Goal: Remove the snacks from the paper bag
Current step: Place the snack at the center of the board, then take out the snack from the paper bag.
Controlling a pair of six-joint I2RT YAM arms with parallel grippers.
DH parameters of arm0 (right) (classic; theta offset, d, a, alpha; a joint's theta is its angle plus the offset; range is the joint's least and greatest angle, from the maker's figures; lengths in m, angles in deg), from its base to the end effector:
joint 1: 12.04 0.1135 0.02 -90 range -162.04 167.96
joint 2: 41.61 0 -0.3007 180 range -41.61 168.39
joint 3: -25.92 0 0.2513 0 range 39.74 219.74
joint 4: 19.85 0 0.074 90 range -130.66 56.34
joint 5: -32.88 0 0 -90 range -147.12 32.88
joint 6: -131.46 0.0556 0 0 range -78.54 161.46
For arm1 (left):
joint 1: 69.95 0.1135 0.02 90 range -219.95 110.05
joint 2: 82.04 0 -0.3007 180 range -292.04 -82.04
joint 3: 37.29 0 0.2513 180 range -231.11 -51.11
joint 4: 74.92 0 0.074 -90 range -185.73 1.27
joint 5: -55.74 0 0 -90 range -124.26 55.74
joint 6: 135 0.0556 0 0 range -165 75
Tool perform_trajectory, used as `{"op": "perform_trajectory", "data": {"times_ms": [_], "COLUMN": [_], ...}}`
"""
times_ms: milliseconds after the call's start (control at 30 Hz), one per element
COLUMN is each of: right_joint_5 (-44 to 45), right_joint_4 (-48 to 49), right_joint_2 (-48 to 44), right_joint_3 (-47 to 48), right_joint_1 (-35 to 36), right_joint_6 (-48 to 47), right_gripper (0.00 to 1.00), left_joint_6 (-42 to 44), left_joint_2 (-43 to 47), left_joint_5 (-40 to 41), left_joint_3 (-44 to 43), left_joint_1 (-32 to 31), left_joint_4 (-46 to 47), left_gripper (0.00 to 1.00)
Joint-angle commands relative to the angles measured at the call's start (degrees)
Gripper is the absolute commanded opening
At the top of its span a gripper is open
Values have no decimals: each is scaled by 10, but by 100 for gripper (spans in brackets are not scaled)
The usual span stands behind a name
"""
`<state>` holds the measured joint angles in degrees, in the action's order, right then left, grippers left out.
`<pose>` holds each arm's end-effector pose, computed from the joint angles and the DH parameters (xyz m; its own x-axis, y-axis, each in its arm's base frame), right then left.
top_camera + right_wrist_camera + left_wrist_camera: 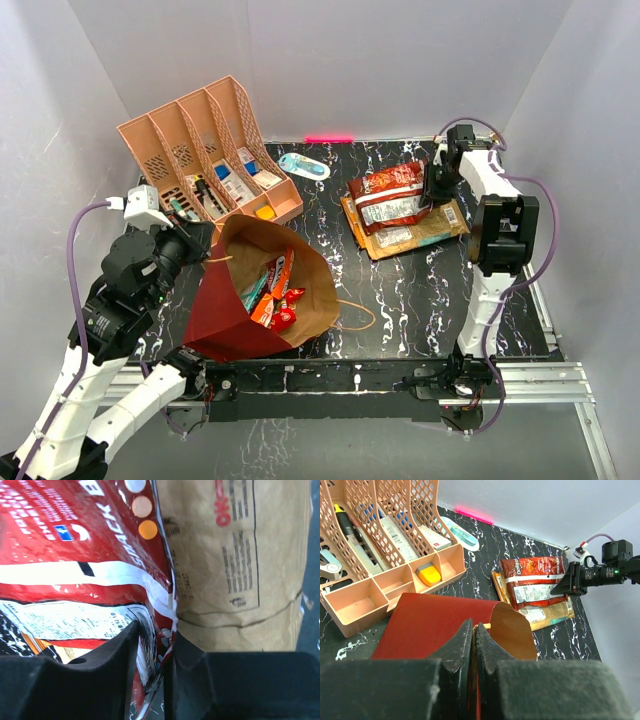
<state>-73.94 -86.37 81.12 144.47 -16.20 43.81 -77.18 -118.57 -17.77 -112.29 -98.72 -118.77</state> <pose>0.4752 -0.0184 0.2281 -0.9416 0.1078 -0.3190 0.0127 0.9580 0.2864 0.0969 -0.0352 0.4369 -0.1834 -0.4819 -0.8568 0.1372 0.8505 -0.5077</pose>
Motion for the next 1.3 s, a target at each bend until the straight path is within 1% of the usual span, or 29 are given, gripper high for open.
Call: {"op": "perform_trajectory", "data": {"times_ms": [0,100,267,333,400,433,500,533,567,633,800,900,967,1000,1100,1267], "right_joint_5": [91,100,199,204,170,133,6,-48,-77,-98,-84,-56,-31,-17,7,59], "right_joint_4": [-15,-4,3,14,37,55,115,153,205,251,350,391,397,399,412,491], "right_joint_2": [-24,-49,-89,-122,-168,-197,-268,-318,-353,-415,-538,-586,-600,-603,-598,-563], "right_joint_3": [8,-6,-19,-34,-58,-76,-133,-168,-207,-265,-380,-419,-435,-444,-475,-517], "right_joint_1": [-4,-4,-7,-14,-19,-18,-13,0,27,108,319,433,488,514,555,633], "right_joint_6": [-11,-5,18,27,45,53,68,76,79,55,0,-35,-53,-54,-54,-11], "right_gripper": [32,44,60,67,69,68,67,67,68,68,71,73,73,71,65,62], "left_joint_6": [6,9,13,18,29,36,48,53,59,69,95,97,91,89,83,81], "left_joint_2": [7,2,-6,-2,7,14,26,31,36,37,1,-23,-32,-35,-45,-73], "left_joint_5": [8,10,-4,-12,-29,-40,-60,-74,-90,-127,-199,-203,-199,-200,-199,-191], "left_joint_3": [-11,-13,-17,-13,0,9,25,33,39,48,36,23,20,21,15,-2], "left_joint_1": [0,0,0,0,1,0,1,0,1,0,0,0,0,0,0,0], "left_joint_4": [-3,-2,2,8,26,39,63,77,91,114,139,139,143,147,146,144], "left_gripper": [0,0,0,0,0,0,0,0,0,0,0,0,0,0,0,0]}}
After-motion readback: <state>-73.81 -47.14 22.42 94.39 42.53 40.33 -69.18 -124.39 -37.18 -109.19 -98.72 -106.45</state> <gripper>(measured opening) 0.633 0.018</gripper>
